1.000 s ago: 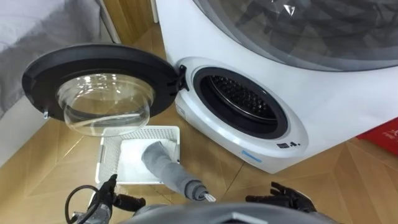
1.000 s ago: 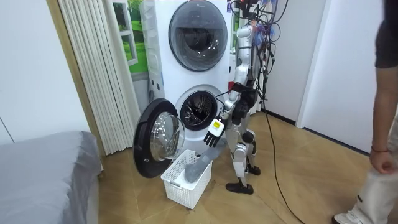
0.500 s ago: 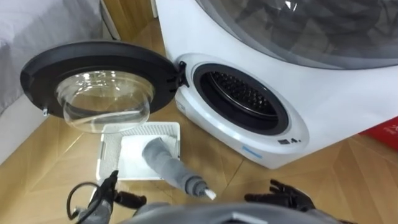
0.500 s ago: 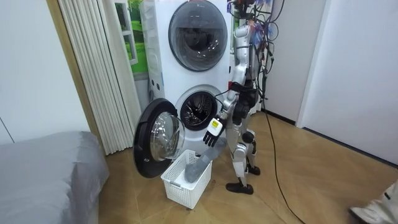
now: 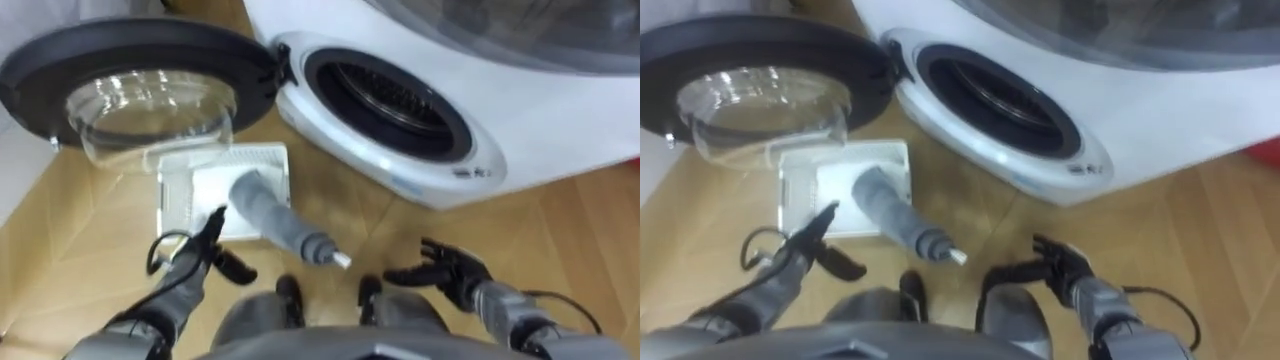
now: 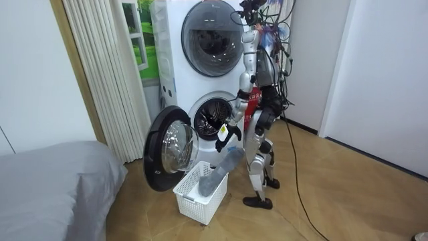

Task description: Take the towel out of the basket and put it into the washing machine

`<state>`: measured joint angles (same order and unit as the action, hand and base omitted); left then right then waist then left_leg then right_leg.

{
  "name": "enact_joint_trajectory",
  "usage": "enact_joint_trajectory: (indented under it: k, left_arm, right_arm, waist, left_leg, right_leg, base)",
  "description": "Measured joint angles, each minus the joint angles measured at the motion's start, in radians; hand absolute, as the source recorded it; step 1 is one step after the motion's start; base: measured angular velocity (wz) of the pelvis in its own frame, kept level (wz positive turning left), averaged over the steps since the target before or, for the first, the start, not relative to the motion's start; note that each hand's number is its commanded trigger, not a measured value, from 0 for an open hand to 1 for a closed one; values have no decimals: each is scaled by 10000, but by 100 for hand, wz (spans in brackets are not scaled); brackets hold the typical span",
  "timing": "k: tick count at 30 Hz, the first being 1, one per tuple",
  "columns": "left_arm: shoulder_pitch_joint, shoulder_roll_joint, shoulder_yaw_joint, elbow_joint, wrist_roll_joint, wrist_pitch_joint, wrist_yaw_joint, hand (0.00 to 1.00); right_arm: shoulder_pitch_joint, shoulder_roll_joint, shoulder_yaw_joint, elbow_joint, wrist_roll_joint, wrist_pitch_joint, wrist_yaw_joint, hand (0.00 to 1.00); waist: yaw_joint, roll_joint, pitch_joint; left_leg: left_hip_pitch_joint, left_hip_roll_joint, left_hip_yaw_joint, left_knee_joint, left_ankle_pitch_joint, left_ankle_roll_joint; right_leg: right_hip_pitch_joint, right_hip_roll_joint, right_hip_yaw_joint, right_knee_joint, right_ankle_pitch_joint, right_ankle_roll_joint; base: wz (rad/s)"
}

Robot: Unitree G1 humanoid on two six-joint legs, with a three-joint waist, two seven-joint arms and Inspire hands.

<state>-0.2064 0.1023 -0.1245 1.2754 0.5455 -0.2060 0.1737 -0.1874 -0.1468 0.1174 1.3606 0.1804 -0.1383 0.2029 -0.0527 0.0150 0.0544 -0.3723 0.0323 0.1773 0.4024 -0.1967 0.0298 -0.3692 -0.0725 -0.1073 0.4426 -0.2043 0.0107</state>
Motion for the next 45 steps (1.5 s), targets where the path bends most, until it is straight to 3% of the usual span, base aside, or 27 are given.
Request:
enact_joint_trajectory:
  k: [2, 4, 7, 9, 14, 16, 21, 27, 31, 36, 37, 38, 40, 45]
  left_arm:
    - [-341, -114, -142, 84, 423, -2, 98, 0]
    - [-695, -133, -313, 75, 948, -65, 164, 0]
    - [-1182, 4, -574, -138, 1143, -164, 573, 0]
    - [-1625, 162, -934, -161, 1244, -122, 785, 0]
    - [-2083, 299, -1679, -218, 1256, -100, 1067, 0]
    - [-2373, 300, -2247, -214, 1256, -76, 1230, 0]
    - [-2748, 297, -2734, -214, 1261, -19, 1578, 0]
    - [-3018, 328, -3232, -220, 1368, 48, 1971, 0]
    - [-3012, 343, -3742, -215, 1454, 47, 2166, 0]
    - [-3034, 403, -3927, -212, 1474, 45, 2358, 0]
    - [-3048, 451, -3973, -217, 1473, 36, 2408, 4]
    - [-3050, 483, -4042, -217, 1469, 36, 2460, 52]
    - [-3049, 611, -4344, -215, 1440, 35, 2506, 100]
    - [-3147, 959, -4818, -204, 1423, 34, 2448, 100]
  right_arm:
    - [-127, 12, 11, 9, 35, -30, -79, 0]
    - [-328, -3, 16, -12, 124, -60, -187, 0]
    - [-627, -66, 304, -8, 800, -154, -205, 0]
    - [-851, -77, 570, -71, 1376, -150, -210, 0]
    - [-966, -133, 857, -464, 2585, -346, -139, 0]
    - [-994, -283, 1167, -715, 3508, -492, -36, 0]
    - [-1062, -361, 1563, -1275, 4670, -628, 153, 0]
    - [-1086, -525, 1898, -1776, 5833, -887, 773, 0]
    - [-1181, -531, 1961, -1790, 6412, -924, 1130, 0]
    - [-1281, -601, 2054, -1945, 6616, -931, 1521, 0]
    - [-1288, -629, 2099, -1989, 6672, -932, 1616, 0]
    - [-1295, -643, 2114, -1990, 6712, -929, 1668, 0]
    - [-1290, -653, 2147, -1986, 6857, -911, 1800, 0]
    - [-1421, -678, 2536, -1993, 6967, -906, 1935, 0]
  waist:
    - [-4, -1, 58]
    - [-27, -22, 132]
    - [12, 11, 196]
    - [-36, 69, 232]
    - [-566, 99, 230]
    - [-651, 109, 232]
    - [-921, 150, 237]
    - [-1178, 159, 233]
    - [-1447, 150, 240]
    - [-1656, 143, 245]
    - [-1695, 142, 245]
    - [-1705, 142, 245]
    - [-1733, 125, 256]
    - [-1926, 23, 302]
  left_leg:
    - [-633, 75, 17, 891, -336, 52]
    - [-1716, 188, 63, 2395, -907, 149]
    - [-3209, 473, 138, 4193, -1786, 305]
    - [-3880, 596, 147, 5034, -2001, 368]
    - [-5213, 638, 179, 6557, -2323, 430]
    - [-5980, 866, 276, 7351, -2523, 470]
    - [-7185, 1174, 264, 8848, -3016, 479]
    - [-8423, 1312, 183, 10285, -3459, 482]
    - [-8931, 1338, 90, 10945, -3718, 443]
    - [-9377, 1487, 73, 11121, -3829, 389]
    - [-9468, 1500, 66, 11120, -3836, 382]
    - [-9499, 1521, 65, 11122, -3851, 382]
    - [-9516, 1548, 70, 11126, -3894, 387]
    - [-9574, 1670, 66, 11087, -4009, 329]
  right_leg:
    - [-651, -69, 20, 894, -271, 3]
    - [-1725, -169, 167, 2307, -847, -3]
    - [-3184, -173, 263, 3890, -1647, -30]
    - [-3891, -208, 329, 4729, -1844, -59]
    - [-5400, -319, 607, 6400, -2218, -87]
    - [-6252, -281, 740, 7218, -2358, -130]
    - [-7538, -298, 807, 8661, -2732, -314]
    - [-8827, -316, 918, 10186, -3243, -451]
    - [-9312, -312, 940, 10918, -3623, -493]
    - [-9787, -286, 904, 11057, -3677, -594]
    - [-9871, -266, 897, 11054, -3681, -600]
    - [-9909, -249, 896, 11050, -3682, -601]
    - [-9947, -216, 901, 11047, -3714, -632]
    - [-10013, -144, 839, 10956, -3791, -686]
  base:
    - [0]
    - [-3]
    - [-16]
    - [-10]
    - [-2]
    - [-14]
    - [-7]
    - [2]
    - [9]
    - [-5]
    - [0]
    - [0]
    - [-5]
    - [-5]
